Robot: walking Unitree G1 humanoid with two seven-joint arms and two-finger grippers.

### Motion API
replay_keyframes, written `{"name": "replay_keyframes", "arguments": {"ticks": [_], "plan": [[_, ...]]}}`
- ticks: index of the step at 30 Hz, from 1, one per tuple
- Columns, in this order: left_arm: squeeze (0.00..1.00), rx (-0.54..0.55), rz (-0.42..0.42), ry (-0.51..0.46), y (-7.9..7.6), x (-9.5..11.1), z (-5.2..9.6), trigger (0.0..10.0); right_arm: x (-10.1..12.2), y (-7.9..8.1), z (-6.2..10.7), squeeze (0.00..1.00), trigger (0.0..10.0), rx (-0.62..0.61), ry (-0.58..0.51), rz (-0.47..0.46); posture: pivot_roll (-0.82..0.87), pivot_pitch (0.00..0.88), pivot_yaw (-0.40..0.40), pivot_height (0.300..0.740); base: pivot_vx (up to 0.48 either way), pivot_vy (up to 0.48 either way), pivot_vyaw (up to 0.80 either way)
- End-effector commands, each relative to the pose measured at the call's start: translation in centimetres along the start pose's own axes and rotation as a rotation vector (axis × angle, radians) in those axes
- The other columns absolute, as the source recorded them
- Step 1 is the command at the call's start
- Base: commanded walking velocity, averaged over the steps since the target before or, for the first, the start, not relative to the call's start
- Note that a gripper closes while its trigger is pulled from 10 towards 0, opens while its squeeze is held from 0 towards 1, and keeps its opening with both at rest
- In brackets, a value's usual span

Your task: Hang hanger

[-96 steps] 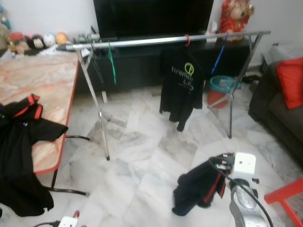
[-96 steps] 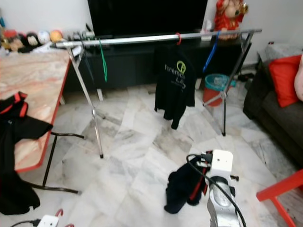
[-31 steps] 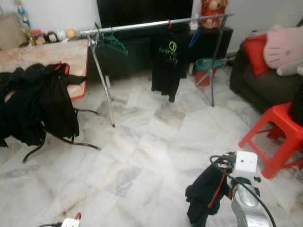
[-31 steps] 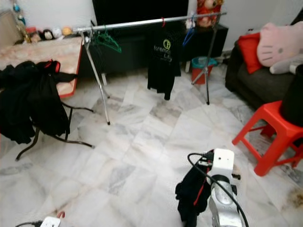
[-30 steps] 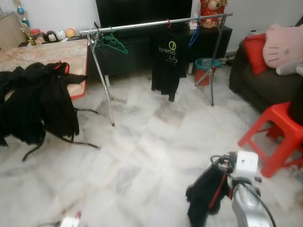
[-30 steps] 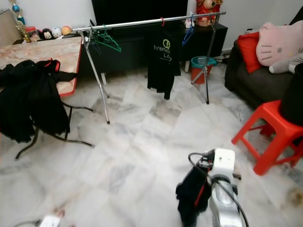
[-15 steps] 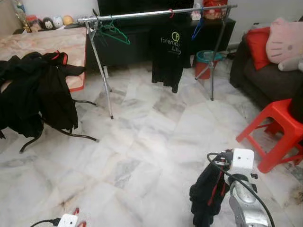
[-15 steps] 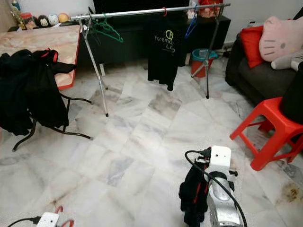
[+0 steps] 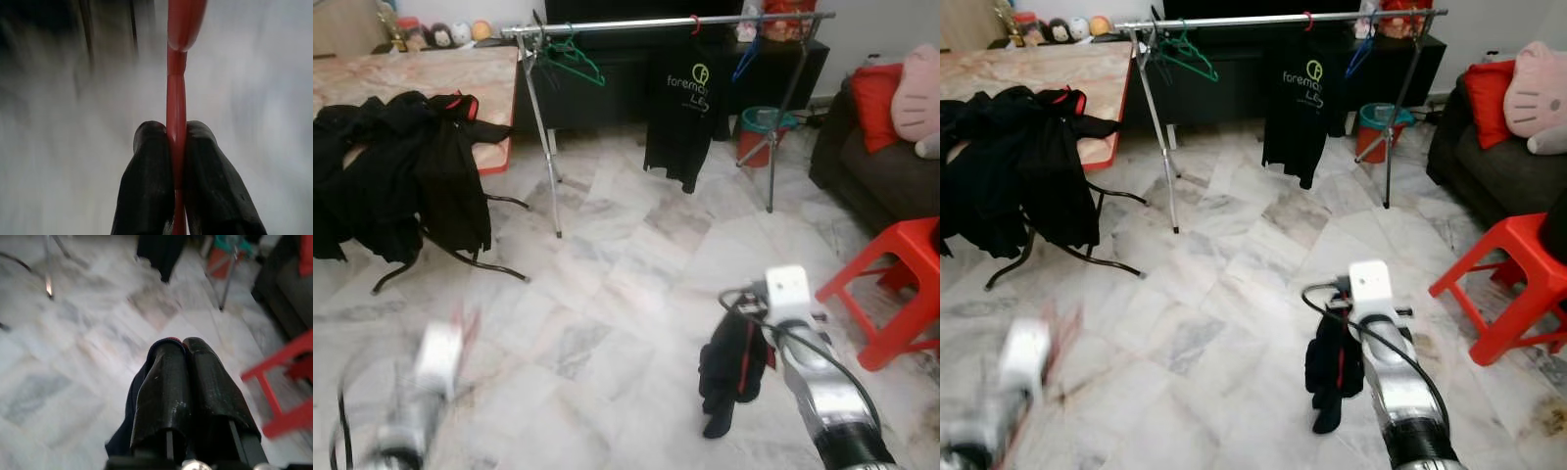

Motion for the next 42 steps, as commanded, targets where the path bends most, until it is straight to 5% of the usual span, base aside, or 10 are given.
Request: {"name": "replay_keyframes", "arguments": {"ticks": [1, 10, 14, 16, 19, 26, 34, 42], "plan": [[0.0, -0.137, 0.002, 0.0, -2.1, -0.4, 0.2, 10.0, 1.0, -0.4, -0.4, 0.0, 10.0, -0.004, -0.02, -0.002, -0.13, 0.0, -0.007, 0.732, 0.0, 0.0, 0.0], [0.0, -0.396, -0.051, -0.012, -6.0, 1.8, 0.6, 10.0, 1.3, 0.0, -0.8, 0.0, 10.0, 0.042, 0.004, 0.006, -0.14, 0.0, -0.007, 0.732, 0.0, 0.0, 0.0], [0.0, -0.601, -0.096, -0.006, -8.3, 3.5, 1.8, 10.0, 1.8, 0.8, -1.2, 0.0, 10.0, 0.105, 0.003, 0.035, -0.13, 0.0, -0.009, 0.732, 0.0, 0.0, 0.0], [0.0, -0.791, -0.179, 0.017, -10.0, 4.2, 3.4, 10.0, 2.1, 1.9, -1.5, 0.0, 10.0, 0.177, 0.019, 0.094, -0.13, 0.0, -0.012, 0.732, 0.0, 0.0, 0.0], [0.0, -0.934, -0.245, 0.05, -11.4, 4.6, 5.0, 10.0, 2.4, 3.0, -1.7, 0.0, 10.0, 0.225, 0.019, 0.182, -0.12, 0.0, -0.015, 0.732, 0.0, 0.0, 0.0], [0.0, -1.174, -0.295, 0.1, -14.6, 5.6, 8.7, 10.0, 3.7, 4.4, -2.3, 0.0, 10.0, 0.269, 0.005, 0.223, -0.12, 0.0, -0.021, 0.732, 0.0, 0.0, 0.0], [0.0, -1.298, -0.316, 0.122, -16.3, 6.3, 10.8, 10.0, 4.4, 5.5, -2.6, 0.0, 10.0, 0.306, -0.008, 0.232, -0.12, 0.0, -0.022, 0.732, 0.0, 0.0, 0.0], [0.0, -1.241, -0.296, 0.091, -17.2, 6.9, 10.4, 10.0, 4.7, 5.9, -2.8, 0.0, 10.0, 0.317, -0.013, 0.234, -0.12, 0.0, -0.023, 0.732, 0.0, 0.0, 0.0]]}}
Point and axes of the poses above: a point about 5 cm out from each wrist's last joint towards the gripper, its own z axis pointing back from the gripper into the wrist, its own x axis along the axis of the wrist's last joint, y = z × x, the point moved 3 cm from there along -z, pointing out of the wrist towards the gripper, and after that the axes turned 11 degrees about z, right-handed, at the moved point
